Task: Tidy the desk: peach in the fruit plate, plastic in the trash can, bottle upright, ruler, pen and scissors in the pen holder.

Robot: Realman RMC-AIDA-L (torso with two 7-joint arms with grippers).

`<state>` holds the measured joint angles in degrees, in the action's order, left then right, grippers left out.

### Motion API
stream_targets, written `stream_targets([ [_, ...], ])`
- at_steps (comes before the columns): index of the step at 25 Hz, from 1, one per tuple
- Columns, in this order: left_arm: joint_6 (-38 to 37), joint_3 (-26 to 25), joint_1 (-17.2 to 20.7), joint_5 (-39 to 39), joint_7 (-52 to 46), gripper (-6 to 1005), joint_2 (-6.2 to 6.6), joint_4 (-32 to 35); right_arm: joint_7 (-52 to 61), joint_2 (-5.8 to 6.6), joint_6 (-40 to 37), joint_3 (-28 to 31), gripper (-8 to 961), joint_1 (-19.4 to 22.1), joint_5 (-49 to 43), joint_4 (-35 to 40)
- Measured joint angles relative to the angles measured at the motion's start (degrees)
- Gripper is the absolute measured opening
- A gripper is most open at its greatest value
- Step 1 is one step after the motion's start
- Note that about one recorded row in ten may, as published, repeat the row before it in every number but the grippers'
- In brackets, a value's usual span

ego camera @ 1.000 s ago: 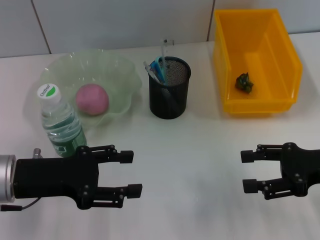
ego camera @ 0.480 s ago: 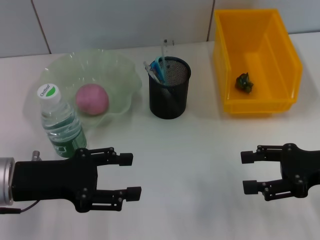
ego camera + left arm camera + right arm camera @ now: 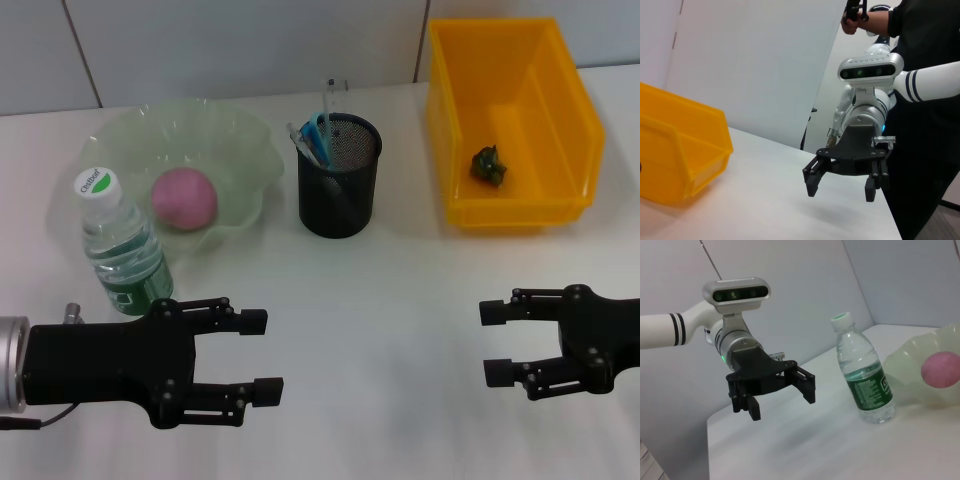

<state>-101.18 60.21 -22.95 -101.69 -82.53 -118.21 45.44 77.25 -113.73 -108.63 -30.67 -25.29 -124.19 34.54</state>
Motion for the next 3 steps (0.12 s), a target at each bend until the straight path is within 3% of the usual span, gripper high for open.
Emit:
stream_targets([
  [3, 0.0, 0.0, 0.0, 0.0, 0.0, 793, 0.00, 0.0, 0.0, 0.00, 0.0, 0.0, 827, 0.0, 0.0, 0.0],
])
